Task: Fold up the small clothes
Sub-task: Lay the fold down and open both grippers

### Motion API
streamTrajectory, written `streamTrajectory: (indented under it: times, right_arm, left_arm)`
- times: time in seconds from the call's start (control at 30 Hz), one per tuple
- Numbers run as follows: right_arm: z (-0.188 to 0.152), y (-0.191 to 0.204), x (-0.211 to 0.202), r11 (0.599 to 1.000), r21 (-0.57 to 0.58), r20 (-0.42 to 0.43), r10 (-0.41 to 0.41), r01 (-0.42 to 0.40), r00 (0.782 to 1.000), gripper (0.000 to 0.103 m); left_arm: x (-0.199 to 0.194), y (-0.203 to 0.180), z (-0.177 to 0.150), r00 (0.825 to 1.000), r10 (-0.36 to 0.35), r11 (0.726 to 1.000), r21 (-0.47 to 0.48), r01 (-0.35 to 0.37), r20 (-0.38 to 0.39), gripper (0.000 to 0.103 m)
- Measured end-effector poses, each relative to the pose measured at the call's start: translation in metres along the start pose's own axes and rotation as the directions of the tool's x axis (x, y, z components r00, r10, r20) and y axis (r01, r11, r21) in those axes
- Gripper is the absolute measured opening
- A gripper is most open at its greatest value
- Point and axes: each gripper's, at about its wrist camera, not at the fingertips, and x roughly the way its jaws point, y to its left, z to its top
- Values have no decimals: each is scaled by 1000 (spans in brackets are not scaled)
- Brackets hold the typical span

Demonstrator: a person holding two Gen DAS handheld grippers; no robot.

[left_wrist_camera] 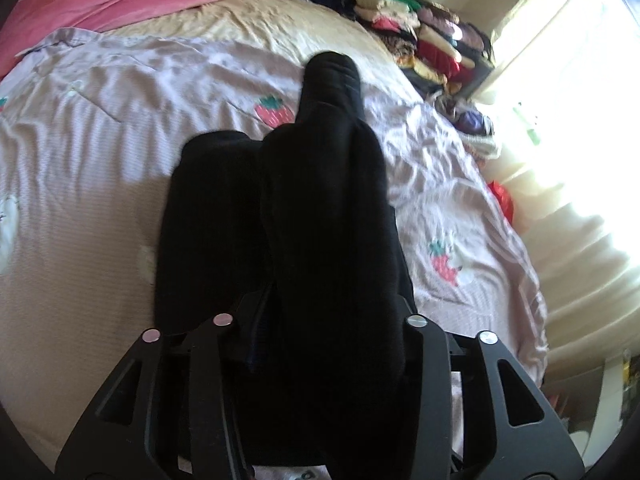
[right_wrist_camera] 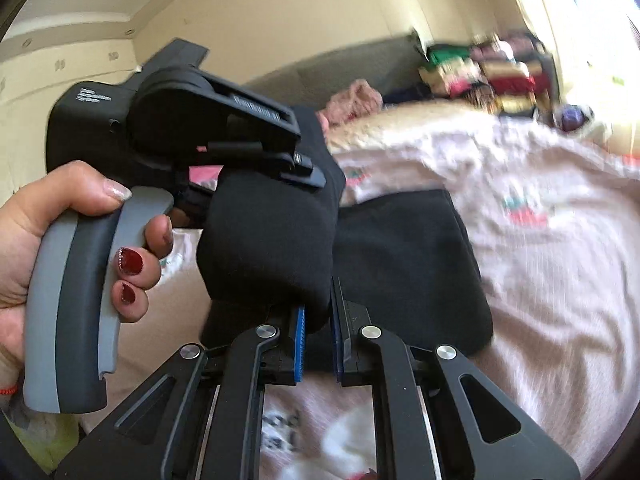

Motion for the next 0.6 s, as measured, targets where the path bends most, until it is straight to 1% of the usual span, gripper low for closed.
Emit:
streamTrajectory:
  times: [0.07,0.1,0.17,0.23,0.33,0.4,0.43,0.5,0.53,0.57,0.6]
  right_arm:
    - [-5,-15,6,997,76,-28,32,-30,999,12]
    - [-7,-22,6,992,113,-43,53,-48,998,14]
    - [-11,-33,2,982,177,-52,71,-61,996,22]
    - [-9,-41,-1,973,220,-62,90,-75,994,24]
    - [-11,-42,-10,974,221,-62,71,-56,996,26]
    - [-12,-40,-16,978,208,-63,47,-33,997,27]
    - [-12,-39,-20,978,205,-67,37,-22,997,29]
    - [-11,-39,-26,979,201,-75,20,-4,997,34]
    - [-12,-38,-32,981,192,-72,0,14,997,40]
    - [-10,-36,-36,983,180,-67,-32,43,997,52]
    - [-8,-36,-42,983,169,-57,-64,73,996,56]
  left_arm:
    - [10,-4,-3,1000,-12,1000,23,13,-27,69]
    - [10,-2,-5,999,-32,999,12,32,-26,72]
    - [2,2,-9,995,-97,995,-22,97,4,74]
    - [-9,7,-12,989,-143,989,-43,144,37,74]
    - [-29,22,-17,983,-147,985,-70,155,108,74]
    - [-39,34,-21,977,-163,980,-96,177,137,74]
    - [-45,42,-25,976,-148,981,-101,166,159,74]
    - [-50,51,-30,981,-92,990,-91,109,173,74]
    - [-49,56,-34,984,-58,995,-75,72,169,74]
    - [-47,58,-37,985,-45,996,-64,56,166,74]
    - [-44,60,-40,986,-27,998,-50,36,162,74]
